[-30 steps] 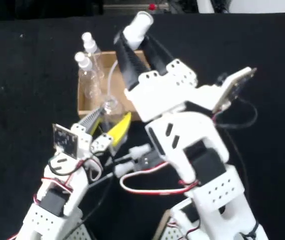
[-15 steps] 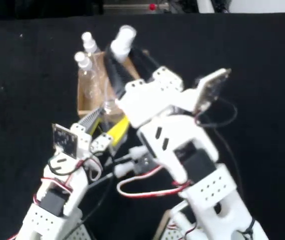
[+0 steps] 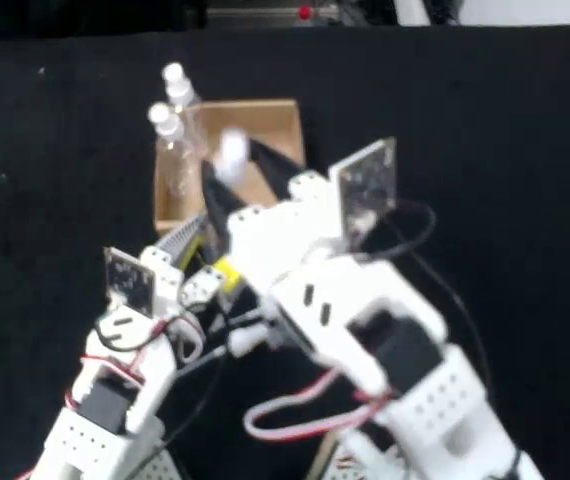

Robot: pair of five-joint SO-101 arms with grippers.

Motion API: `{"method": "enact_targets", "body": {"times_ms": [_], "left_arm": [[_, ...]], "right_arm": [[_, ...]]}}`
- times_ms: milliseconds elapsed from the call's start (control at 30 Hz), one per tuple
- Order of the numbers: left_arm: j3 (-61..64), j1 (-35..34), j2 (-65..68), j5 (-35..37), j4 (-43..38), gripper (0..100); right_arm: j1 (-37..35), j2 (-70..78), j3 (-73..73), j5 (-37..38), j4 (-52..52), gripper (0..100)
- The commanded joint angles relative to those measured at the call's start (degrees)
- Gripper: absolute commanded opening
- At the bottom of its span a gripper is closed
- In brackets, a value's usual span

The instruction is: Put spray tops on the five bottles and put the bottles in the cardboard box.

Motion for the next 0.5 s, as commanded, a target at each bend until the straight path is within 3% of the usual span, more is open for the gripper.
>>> {"method": "enact_targets", "body": {"times_ms": [0,233,367,467], "left_arm": [[1.27,0.31,0.18,0.26,-0.53,5],[1.27,0.31,0.26,0.26,-0.53,5],[1.27,0.31,0.26,0.26,-0.53,5],[1.27,0.31,0.18,0.35,-0.53,5]], "right_arm": [[-3.96,-3.3,-5.85,0.62,3.43,24.7],[0.26,-6.02,-7.96,0.62,3.78,16.0],[9.76,-8.13,-7.6,0.7,3.78,1.8],[18.02,-8.84,-4.79,0.7,3.69,3.2]]}}
